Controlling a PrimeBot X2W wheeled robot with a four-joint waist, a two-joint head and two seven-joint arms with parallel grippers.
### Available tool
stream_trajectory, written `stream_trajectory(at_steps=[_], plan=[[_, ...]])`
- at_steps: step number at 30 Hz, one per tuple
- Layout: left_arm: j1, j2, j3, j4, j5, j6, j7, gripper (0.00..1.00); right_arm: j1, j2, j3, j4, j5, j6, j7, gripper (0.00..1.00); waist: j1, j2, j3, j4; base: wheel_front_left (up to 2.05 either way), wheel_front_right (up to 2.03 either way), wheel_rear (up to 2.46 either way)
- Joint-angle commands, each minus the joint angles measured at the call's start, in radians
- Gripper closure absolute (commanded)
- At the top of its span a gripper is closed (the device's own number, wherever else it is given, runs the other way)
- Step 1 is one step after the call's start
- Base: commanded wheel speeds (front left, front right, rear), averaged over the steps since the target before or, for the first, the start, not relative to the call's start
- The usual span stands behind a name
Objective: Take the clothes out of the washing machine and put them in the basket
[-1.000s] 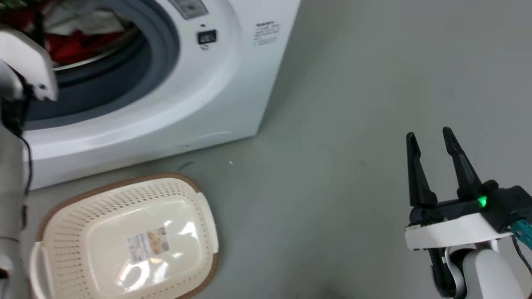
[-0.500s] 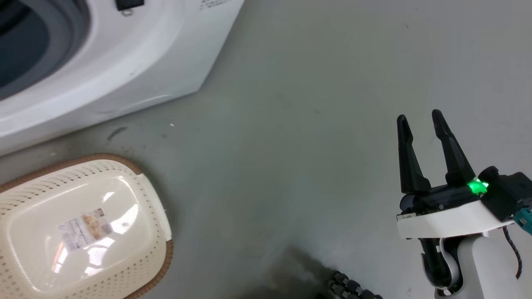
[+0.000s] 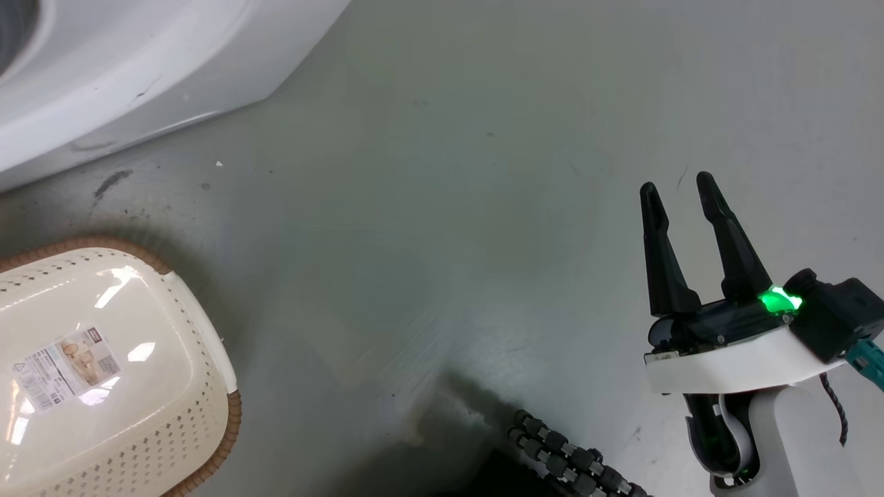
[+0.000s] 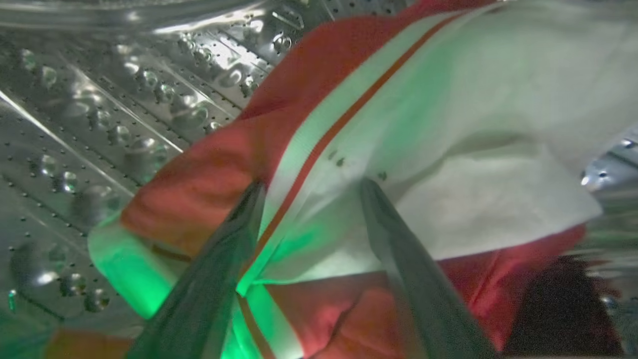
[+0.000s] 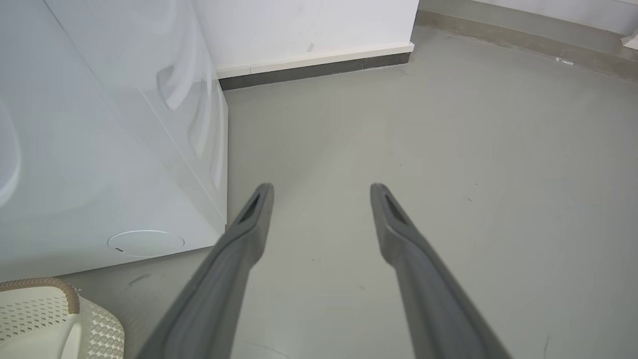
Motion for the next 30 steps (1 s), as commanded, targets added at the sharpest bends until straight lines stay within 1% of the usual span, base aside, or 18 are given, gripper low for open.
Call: stream_trajectory(at_steps=[1,5,6,7,8,12,14,17,20,21,23,24,30], plan=[[0.018,0.007,0.002,-0.004,-0.006,0.007,0.016,0.0,-0.011,0.002,0.002,-0.004,0.005,0.0,-0.001,0.0,-0.0001,0.0,0.006,-0.001,0.0,0.0,0.0],[0.035,0.013,0.011,-0.044,-0.017,0.036,0.069,0.0,-0.013,0.002,0.007,-0.006,0.015,0.0,-0.001,0.0,-0.0001,0.0,0.013,-0.001,0.0,0.0,0.0],[0.041,0.014,0.012,-0.049,-0.022,0.039,0.083,0.56,-0.014,0.002,0.009,-0.006,0.018,0.0,-0.001,0.0,-0.0001,0.0,0.014,-0.002,0.0,0.0,0.0],[0.045,0.017,0.014,-0.055,-0.025,0.041,0.093,0.84,-0.016,0.002,0.009,-0.01,0.02,0.0,-0.002,0.0,-0.0001,0.0,0.014,-0.002,0.0,0.0,0.0],[0.048,0.018,0.018,-0.058,-0.033,0.043,0.104,1.0,-0.016,0.002,0.009,-0.014,0.02,0.0,-0.002,0.0,-0.0001,0.0,0.015,-0.003,0.0,0.0,0.0],[0.057,0.031,0.029,-0.06,-0.043,0.05,0.093,1.0,-0.015,0.002,0.011,-0.028,0.026,0.0,-0.002,0.0,-0.0001,0.0,0.015,-0.007,0.0,0.0,0.0],[0.056,0.043,0.027,-0.051,-0.04,0.045,0.077,1.0,-0.019,0.002,0.01,-0.03,0.025,0.0,-0.002,0.0,-0.0001,0.0,0.016,-0.009,0.0,0.0,0.0],[0.039,0.053,0.023,-0.033,-0.032,0.037,0.023,1.0,-0.027,0.002,0.018,-0.029,0.021,0.0,-0.002,0.0,-0.0001,0.0,0.012,-0.013,0.0,0.0,0.0],[0.023,0.063,0.011,-0.013,-0.01,0.032,-0.067,1.0,-0.034,0.002,0.028,-0.025,0.02,0.0,-0.002,0.0,-0.0001,0.0,0.002,-0.018,0.0,0.0,0.0],[0.024,0.062,-0.002,-0.001,0.0,0.029,-0.093,1.0,-0.038,0.001,0.025,-0.025,0.001,0.0,-0.002,0.0,-0.0001,0.0,-0.003,-0.015,0.0,0.0,0.0],[0.013,0.049,-0.005,0.027,0.002,0.032,-0.151,1.0,-0.042,0.002,0.028,-0.025,0.012,0.0,-0.002,0.0,-0.0001,0.0,-0.012,-0.009,0.0,0.0,0.0],[0.014,0.04,-0.008,0.047,0.002,0.034,-0.178,1.0,-0.044,0.001,0.027,-0.024,-0.002,0.0,-0.002,0.0,-0.0001,0.0,-0.019,-0.005,0.0,0.0,0.0],[0.058,-0.021,0.003,0.139,-0.024,0.064,-0.348,1.0,-0.037,0.001,0.014,-0.015,-0.015,0.0,-0.002,0.0,-0.0001,0.0,-0.065,0.02,0.0,0.0,0.0]])
